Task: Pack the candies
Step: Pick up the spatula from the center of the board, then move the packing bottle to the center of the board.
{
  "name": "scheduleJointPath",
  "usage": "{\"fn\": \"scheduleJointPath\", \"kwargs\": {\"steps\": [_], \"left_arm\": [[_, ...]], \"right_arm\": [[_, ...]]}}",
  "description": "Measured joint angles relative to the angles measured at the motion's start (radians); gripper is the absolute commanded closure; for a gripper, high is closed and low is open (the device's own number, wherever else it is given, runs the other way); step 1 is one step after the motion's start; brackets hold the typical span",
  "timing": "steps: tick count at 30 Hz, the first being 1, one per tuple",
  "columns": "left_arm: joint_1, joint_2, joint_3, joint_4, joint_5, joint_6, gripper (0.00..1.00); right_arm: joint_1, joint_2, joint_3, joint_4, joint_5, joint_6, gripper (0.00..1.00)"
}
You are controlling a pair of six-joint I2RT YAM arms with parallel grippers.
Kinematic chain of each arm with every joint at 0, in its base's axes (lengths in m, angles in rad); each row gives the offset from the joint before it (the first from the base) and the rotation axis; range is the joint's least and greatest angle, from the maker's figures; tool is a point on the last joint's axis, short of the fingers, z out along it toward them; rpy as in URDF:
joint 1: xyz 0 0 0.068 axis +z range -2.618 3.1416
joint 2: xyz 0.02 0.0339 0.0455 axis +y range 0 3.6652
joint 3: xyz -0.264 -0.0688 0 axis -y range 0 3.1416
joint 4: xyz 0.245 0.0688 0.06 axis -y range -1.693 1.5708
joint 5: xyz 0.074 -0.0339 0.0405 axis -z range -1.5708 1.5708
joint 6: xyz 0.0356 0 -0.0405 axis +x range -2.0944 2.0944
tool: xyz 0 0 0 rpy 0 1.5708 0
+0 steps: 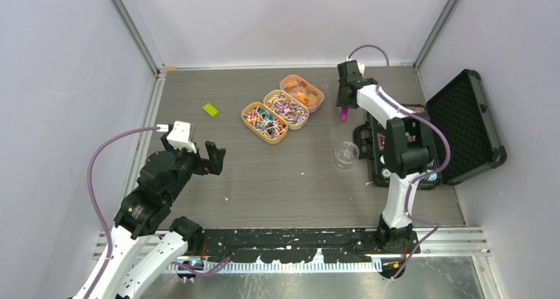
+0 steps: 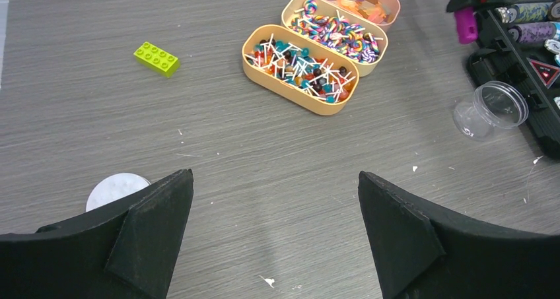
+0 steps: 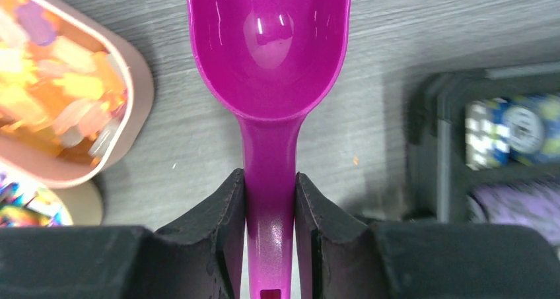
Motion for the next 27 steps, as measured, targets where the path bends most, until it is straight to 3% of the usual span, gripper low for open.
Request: {"fn": "scheduleJointPath", "kwargs": {"steps": [11, 21, 27], "left_arm": [[0.000, -0.013, 0.000, 0.000, -0.002, 0.000, 0.04], [0.000, 0.031, 0.002, -0.007, -0.001, -0.012, 0.06], [0.000, 0.172, 0.026, -0.059, 0.024, -0.142, 0.10]], "right_arm": [[0.003, -0.320, -0.069, -0.285, 0.174, 0.001, 1.00], [0.034, -0.381, -0.324, -0.432, 0.231, 0.001, 0.99], [0.053, -0.417, -0.397, -0.429, 0.227, 0.002, 1.00]]}}
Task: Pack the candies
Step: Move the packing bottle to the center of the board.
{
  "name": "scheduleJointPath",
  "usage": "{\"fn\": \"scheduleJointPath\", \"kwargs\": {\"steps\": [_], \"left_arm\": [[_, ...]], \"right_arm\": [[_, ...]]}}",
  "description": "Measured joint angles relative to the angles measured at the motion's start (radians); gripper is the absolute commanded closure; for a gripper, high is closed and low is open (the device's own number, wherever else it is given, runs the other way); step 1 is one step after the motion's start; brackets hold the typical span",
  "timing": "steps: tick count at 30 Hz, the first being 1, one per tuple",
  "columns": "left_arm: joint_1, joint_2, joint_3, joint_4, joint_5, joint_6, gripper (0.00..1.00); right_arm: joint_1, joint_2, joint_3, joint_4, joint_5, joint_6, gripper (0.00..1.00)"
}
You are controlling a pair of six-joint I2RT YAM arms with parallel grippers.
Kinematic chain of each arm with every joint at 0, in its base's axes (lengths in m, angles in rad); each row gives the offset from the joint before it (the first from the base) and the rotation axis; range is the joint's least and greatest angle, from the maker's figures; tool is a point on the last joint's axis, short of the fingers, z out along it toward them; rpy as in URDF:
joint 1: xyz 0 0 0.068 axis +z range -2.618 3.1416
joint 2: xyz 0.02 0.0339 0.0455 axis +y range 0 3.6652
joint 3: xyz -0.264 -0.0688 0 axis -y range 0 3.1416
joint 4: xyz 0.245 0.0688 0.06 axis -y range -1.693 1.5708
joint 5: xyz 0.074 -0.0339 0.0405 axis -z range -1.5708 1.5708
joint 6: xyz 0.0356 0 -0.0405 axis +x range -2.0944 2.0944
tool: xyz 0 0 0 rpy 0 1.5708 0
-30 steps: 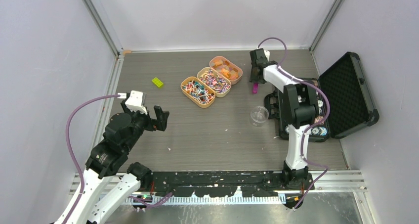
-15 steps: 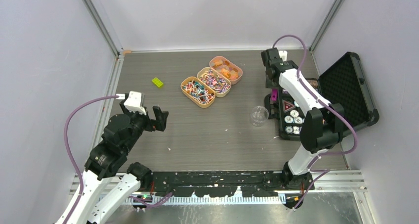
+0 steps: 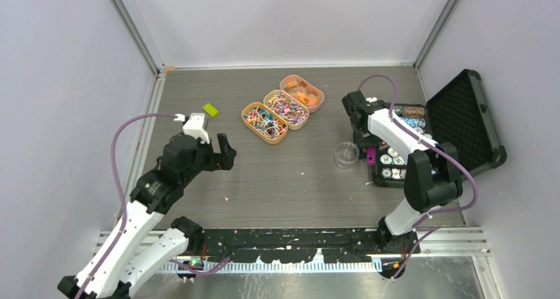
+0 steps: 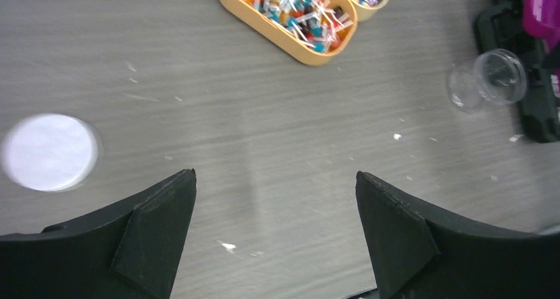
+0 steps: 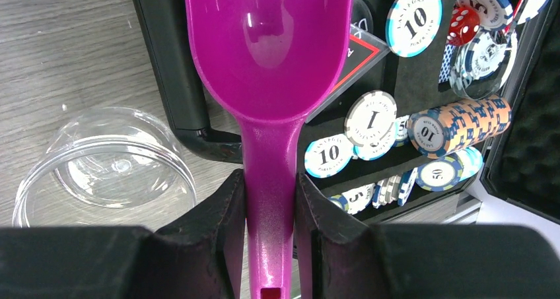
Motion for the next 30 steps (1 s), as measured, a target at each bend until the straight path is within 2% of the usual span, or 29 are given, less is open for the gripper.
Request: {"fn": "scheduleJointPath", "kwargs": {"steps": [5, 11, 30], "left_arm": [[0.000, 0.142, -0.013, 0.031, 0.157, -0.185, 0.21], [0.000, 0.321, -0.035, 0.082, 0.298, -0.299, 0.25], [0.000, 0.344, -0.035, 0.080, 0.303, -0.312, 0.25]], "right_arm": [[0.000, -0.018, -0.011, 0.004, -0.021, 0.006, 1.00], [0.003, -0.070, -0.043, -0.023, -0.078, 0.016, 1.00], [0.145, -0.045, -0.076, -0.073, -0.109, 0.051, 0.99]]}}
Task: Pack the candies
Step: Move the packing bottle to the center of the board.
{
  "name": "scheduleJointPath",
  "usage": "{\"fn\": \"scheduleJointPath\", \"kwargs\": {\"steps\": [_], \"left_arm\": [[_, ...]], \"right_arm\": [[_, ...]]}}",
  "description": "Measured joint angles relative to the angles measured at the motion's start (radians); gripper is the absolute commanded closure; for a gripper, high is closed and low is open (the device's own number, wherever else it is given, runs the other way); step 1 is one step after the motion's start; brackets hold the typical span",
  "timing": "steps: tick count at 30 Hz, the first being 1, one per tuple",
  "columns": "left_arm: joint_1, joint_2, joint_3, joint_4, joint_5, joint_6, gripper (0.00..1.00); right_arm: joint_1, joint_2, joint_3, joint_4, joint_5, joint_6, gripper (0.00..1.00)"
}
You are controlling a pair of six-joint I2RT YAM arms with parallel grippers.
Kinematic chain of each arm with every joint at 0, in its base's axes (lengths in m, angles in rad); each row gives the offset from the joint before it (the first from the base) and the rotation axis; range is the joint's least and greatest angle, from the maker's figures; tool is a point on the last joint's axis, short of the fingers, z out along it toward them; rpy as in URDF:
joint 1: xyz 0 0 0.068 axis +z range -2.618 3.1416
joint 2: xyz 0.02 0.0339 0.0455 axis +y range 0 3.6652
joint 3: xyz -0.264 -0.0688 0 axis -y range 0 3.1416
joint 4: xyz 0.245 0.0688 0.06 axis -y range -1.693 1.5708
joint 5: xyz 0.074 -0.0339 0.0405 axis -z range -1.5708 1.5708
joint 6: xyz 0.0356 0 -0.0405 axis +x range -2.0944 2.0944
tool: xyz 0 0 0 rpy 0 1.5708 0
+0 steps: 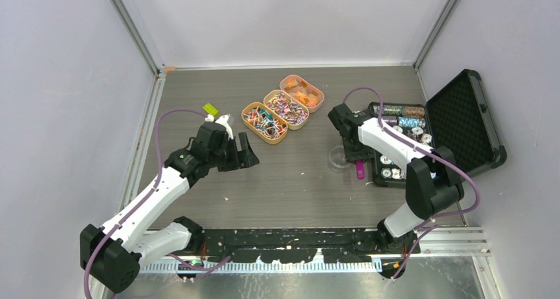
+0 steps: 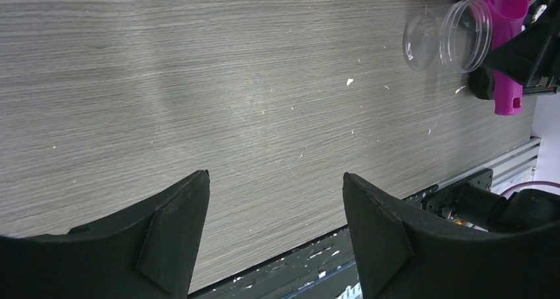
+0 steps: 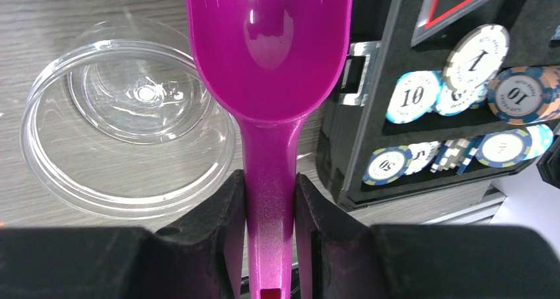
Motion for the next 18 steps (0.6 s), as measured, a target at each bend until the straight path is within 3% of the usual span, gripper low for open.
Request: {"fn": "scheduleJointPath", "kwargs": {"steps": [10, 18], "left_arm": [[0.000, 0.046, 0.010, 0.001, 0.007, -0.006, 0.26], [0.000, 0.064, 0.023, 0.000, 0.008, -0.014, 0.25]], "right_arm": [[0.126, 0.000, -0.001, 0.019, -0.114, 0.064, 1.00], [0.158, -0.008, -0.002, 0.089, -0.209, 0.084, 0.99]]}}
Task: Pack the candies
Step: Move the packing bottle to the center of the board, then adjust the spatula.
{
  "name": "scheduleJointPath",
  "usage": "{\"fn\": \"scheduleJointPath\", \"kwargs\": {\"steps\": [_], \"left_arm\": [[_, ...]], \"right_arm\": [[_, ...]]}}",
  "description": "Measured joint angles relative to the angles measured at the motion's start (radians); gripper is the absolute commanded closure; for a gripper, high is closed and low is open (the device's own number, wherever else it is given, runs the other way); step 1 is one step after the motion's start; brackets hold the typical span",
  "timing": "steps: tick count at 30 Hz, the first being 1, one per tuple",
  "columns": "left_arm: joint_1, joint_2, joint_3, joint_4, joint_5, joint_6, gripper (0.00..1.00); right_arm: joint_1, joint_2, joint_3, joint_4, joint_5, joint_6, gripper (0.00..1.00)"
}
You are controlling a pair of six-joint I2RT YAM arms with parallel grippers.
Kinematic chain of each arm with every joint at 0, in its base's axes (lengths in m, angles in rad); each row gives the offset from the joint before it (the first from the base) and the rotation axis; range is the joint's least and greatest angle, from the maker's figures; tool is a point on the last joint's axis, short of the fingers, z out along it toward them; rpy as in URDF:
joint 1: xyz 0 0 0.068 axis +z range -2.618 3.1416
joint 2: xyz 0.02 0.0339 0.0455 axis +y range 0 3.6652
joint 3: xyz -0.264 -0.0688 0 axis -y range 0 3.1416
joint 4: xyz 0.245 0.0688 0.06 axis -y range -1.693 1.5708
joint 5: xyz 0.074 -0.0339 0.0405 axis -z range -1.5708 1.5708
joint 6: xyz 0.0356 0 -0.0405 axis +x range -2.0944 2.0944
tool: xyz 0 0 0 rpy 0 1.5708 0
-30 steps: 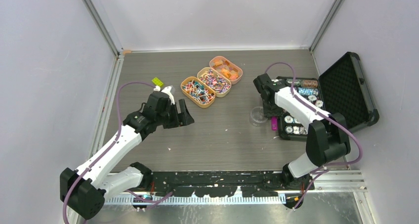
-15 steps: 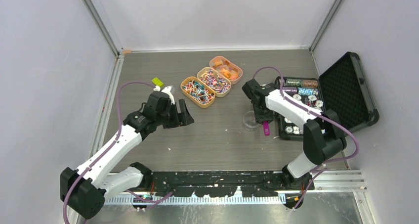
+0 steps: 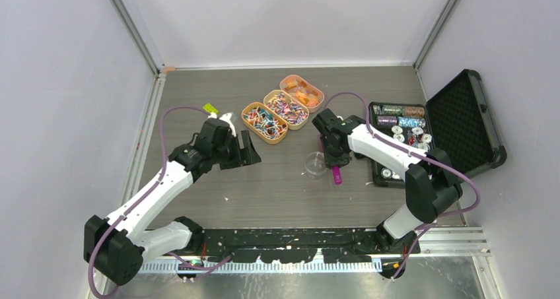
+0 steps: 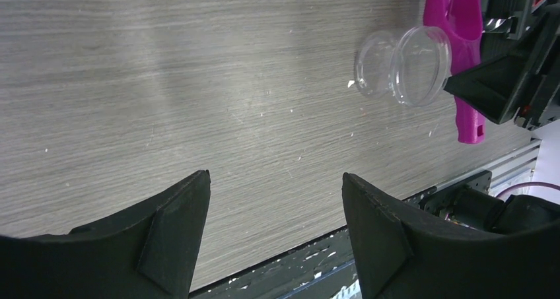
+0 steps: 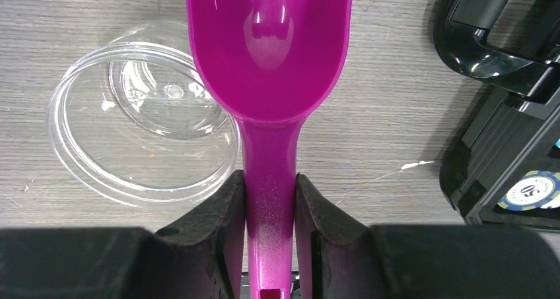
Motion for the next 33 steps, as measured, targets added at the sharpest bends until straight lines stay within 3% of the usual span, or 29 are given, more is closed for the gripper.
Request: {"fn": "scheduleJointPath", "kwargs": {"steps": [9, 14, 18, 24, 33], "left_arm": [[0.000, -0.004, 0.143, -0.028, -0.041, 0.117, 0.21], [0.006, 0.065, 0.388, -0.113, -0.047, 0.151, 0.28], [0.024, 0.161, 0.537, -0.138, 0.045, 0.143, 0.30], [0.034, 0.249, 0.570, -0.168, 0.167, 0.117, 0.30], [0.051, 0.319, 0.633, -0.228, 0.259, 0.126, 0.36]], "right_arm": [[0.002, -0.079, 0.056, -0.049, 0.024, -0.063, 1.00], [0.019, -0.182, 0.083, -0.012, -0.057, -0.138, 0.99], [0.072, -0.271, 0.071, 0.076, -0.196, -0.198, 0.99], [0.156, -0.376, 0.017, 0.243, -0.356, -0.274, 0.99], [0.188, -0.370, 0.005, 0.308, -0.446, -0.355, 0.99]]}}
